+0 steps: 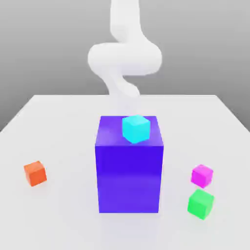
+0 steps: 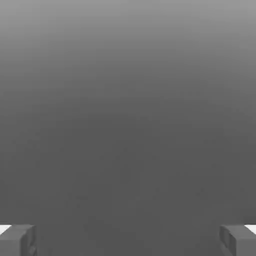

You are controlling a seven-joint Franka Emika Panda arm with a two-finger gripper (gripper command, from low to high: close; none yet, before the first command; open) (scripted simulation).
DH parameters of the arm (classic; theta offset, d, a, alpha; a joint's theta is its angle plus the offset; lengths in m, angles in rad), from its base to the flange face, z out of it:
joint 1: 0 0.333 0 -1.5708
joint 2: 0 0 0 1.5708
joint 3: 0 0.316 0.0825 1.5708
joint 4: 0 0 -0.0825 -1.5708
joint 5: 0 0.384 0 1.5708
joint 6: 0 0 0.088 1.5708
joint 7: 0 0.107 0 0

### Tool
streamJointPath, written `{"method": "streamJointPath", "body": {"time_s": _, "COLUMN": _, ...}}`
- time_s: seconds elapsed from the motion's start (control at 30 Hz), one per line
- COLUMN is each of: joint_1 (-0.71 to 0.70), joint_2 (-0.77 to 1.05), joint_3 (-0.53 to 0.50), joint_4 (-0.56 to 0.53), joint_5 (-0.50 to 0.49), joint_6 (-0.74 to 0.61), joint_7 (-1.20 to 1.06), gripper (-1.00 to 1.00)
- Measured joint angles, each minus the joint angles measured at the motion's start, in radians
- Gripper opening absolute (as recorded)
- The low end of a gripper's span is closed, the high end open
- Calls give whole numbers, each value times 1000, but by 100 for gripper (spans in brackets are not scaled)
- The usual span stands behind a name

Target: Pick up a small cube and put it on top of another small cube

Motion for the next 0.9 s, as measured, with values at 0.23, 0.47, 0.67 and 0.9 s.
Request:
{"method": "streamJointPath", "body": {"time_s": 0.23, "joint_1": 189, "joint_2": 161, "joint_3": -32, "joint_4": -117, "joint_5": 6, "joint_6": 117, "joint_7": -316, "gripper": 0}}
{"method": "streamJointPath", "body": {"time_s": 0.47, "joint_1": 364, "joint_2": 318, "joint_3": -53, "joint_4": -231, "joint_5": 17, "joint_6": 230, "joint_7": -629, "gripper": 0}}
{"method": "streamJointPath", "body": {"time_s": 0.67, "joint_1": 499, "joint_2": 453, "joint_3": -52, "joint_4": -328, "joint_5": 32, "joint_6": 328, "joint_7": -901, "gripper": 0}}
{"method": "streamJointPath", "body": {"time_s": 0.9, "joint_1": 635, "joint_2": 610, "joint_3": -31, "joint_4": -442, "joint_5": 39, "joint_6": 442, "joint_7": -1209, "gripper": 0}}
